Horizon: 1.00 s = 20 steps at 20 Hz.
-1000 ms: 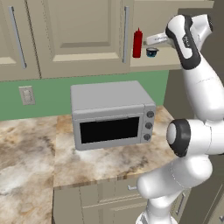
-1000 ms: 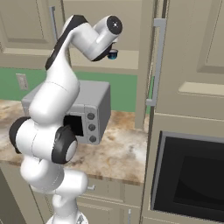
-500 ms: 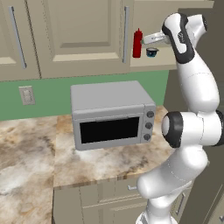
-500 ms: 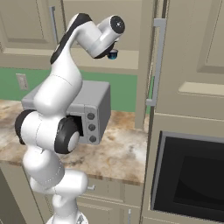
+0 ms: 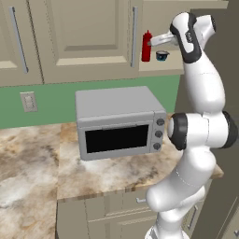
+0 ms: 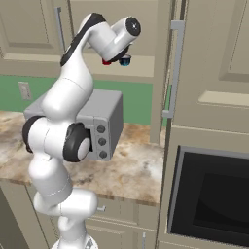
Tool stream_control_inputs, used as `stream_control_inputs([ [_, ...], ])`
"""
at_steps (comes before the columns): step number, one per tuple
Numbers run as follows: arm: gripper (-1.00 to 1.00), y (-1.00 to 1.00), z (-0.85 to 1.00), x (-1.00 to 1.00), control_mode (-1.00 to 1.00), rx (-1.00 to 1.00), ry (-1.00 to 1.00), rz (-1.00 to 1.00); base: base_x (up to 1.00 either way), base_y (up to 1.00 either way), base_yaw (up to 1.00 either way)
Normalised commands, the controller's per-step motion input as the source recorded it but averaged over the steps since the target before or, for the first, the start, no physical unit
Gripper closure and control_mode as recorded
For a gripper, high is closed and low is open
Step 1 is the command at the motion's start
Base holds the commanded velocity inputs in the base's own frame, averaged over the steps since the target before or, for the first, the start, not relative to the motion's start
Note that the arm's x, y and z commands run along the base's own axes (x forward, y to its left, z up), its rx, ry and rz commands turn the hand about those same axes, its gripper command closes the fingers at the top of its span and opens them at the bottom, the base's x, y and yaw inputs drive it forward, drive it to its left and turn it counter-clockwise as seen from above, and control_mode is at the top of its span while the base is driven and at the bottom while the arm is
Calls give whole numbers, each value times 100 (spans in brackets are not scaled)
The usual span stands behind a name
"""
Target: The dining table condiment station is running low on ketchup. Refill the condiment station by opening the cabinet and taking the ketchup from the cabinet and placing it on the dining table.
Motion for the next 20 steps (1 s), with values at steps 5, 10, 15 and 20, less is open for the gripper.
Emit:
stream_control_inputs([
  [5, -100, 0, 0, 25, -100, 0, 0, 2, 0, 0, 0],
  [10, -100, 0, 0, 24, -100, 0, 0, 2, 0, 0, 0],
  [15, -100, 0, 0, 22, -100, 0, 0, 2, 0, 0, 0],
  [20, -100, 0, 0, 19, -100, 0, 0, 2, 0, 0, 0],
])
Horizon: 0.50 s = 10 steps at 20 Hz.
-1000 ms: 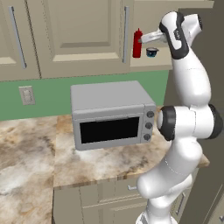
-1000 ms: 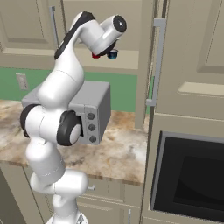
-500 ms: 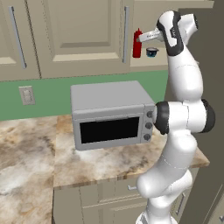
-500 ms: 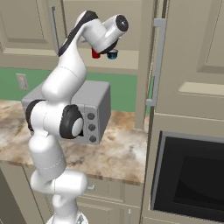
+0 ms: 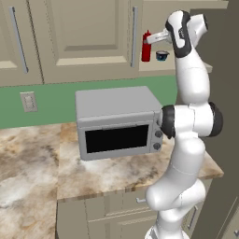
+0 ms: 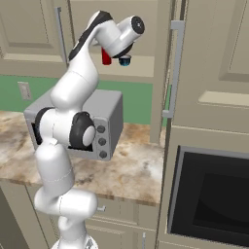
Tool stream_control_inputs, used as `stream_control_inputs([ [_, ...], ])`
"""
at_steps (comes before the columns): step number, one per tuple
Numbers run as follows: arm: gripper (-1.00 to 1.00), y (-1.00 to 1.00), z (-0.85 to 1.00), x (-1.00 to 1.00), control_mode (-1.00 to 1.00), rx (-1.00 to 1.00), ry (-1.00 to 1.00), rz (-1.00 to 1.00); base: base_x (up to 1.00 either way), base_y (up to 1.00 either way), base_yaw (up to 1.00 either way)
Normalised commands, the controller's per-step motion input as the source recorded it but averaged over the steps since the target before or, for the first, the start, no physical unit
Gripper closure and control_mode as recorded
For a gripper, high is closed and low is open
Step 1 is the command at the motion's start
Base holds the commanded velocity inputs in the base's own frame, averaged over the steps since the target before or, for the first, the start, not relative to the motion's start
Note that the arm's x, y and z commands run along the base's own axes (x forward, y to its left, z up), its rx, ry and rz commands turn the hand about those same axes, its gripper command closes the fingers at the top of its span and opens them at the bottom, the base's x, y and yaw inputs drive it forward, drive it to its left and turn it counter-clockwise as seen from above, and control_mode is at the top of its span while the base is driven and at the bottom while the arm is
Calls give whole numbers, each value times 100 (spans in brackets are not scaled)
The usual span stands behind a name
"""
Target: The dining table condiment station is running low on ketchup. Refill the condiment station by opening the cabinet and taking the ketchup from the cabinet and placing it on the dining table.
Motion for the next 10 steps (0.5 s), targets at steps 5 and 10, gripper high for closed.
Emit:
stream_control_inputs([
  [5, -100, 0, -3, 15, -100, 0, 0, 2, 0, 0, 0],
  [10, -100, 0, -5, 9, -100, 0, 0, 2, 0, 0, 0],
])
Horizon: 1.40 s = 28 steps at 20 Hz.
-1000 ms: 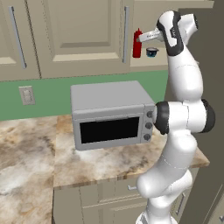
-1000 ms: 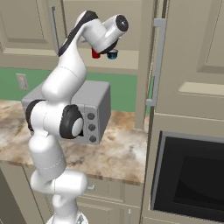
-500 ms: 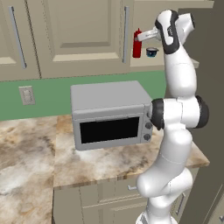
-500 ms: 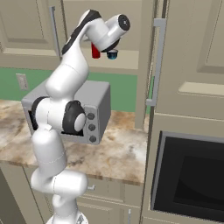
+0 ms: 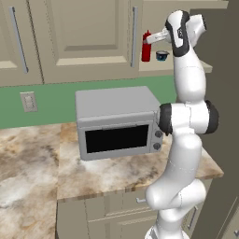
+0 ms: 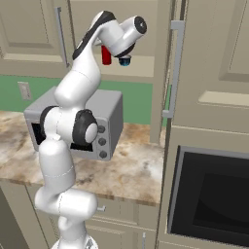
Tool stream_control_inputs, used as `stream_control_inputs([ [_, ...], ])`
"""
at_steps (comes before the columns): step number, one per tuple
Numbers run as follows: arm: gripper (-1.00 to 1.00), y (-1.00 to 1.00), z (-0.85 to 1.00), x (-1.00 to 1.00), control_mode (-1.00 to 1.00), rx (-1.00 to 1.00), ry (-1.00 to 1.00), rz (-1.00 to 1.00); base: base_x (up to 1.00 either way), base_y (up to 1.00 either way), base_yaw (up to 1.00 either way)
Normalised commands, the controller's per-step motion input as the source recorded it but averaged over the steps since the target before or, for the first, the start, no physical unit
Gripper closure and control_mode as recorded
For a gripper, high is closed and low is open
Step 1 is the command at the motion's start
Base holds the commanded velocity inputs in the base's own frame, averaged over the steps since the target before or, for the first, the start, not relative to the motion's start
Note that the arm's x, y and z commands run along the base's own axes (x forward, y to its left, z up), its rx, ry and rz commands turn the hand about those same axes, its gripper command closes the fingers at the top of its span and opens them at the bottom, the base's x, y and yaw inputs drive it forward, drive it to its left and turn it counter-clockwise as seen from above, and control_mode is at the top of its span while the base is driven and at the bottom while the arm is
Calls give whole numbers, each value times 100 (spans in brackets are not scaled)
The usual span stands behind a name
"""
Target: The dining table condiment station is running low on ketchup. Refill the condiment station by opening the cabinet and taking the ketchup from the cabinet and placing it on the dining table.
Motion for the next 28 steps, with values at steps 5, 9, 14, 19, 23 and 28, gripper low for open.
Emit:
stream_control_inputs([
  [5, -100, 0, -4, 3, -100, 0, 1, 1, 0, 0, 0],
  [9, -100, 12, -3, 8, -100, -1, 2, 0, 0, 0, 0],
  [14, -100, 1, -4, 2, -100, 0, 0, 0, 0, 0, 0],
  [19, -100, 0, -4, 4, -100, 0, 0, 0, 0, 0, 0],
  [23, -100, 0, -3, 10, -100, 0, 0, 0, 0, 0, 0],
  [28, 100, 0, -2, 13, -100, 0, 0, 0, 0, 0, 0],
])
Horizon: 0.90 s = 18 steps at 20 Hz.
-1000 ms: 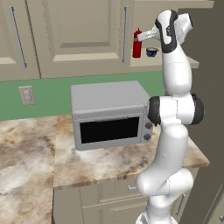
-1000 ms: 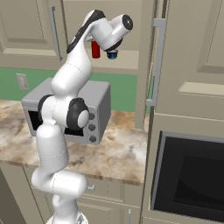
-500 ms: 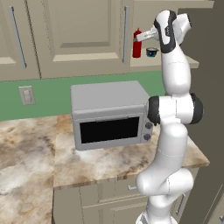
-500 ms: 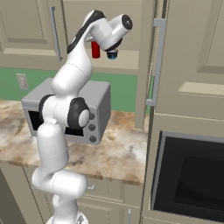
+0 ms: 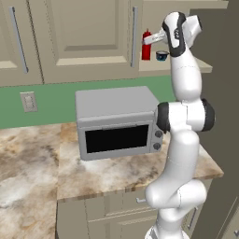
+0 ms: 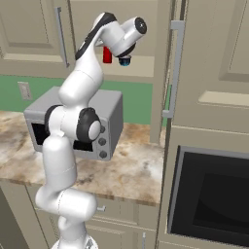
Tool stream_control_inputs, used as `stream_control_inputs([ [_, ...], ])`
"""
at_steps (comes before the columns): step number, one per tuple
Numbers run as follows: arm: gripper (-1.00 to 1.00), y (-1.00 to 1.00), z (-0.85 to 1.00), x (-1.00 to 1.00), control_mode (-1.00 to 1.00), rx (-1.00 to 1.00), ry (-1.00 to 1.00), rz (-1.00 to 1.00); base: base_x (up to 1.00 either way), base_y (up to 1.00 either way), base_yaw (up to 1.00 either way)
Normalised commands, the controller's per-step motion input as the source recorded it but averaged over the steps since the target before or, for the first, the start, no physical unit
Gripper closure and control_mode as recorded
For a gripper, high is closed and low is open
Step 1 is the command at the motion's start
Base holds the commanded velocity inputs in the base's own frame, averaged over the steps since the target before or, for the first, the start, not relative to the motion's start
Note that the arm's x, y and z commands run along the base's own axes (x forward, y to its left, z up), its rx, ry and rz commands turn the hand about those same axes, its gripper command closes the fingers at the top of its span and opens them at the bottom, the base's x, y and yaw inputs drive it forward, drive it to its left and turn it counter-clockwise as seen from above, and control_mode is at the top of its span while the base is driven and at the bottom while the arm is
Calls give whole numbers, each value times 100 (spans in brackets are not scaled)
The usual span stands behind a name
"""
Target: The dining table condiment station is running low on ketchup. Refill the condiment station by opening the cabinet and taking the ketchup from the cabinet and placing it on the dining table.
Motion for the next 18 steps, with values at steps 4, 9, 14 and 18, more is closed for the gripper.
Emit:
stream_control_inputs([
  [4, 100, 0, 0, 5, -100, 0, 0, 0, 0, 0, 0],
  [9, 100, 0, 0, 0, -100, 0, 0, 0, 0, 0, 0],
  [14, 100, 0, 0, -15, -100, 0, -9, 0, 0, 0, 0],
  [18, 100, 0, 0, -29, -100, 0, -15, 0, 0, 0, 0],
])
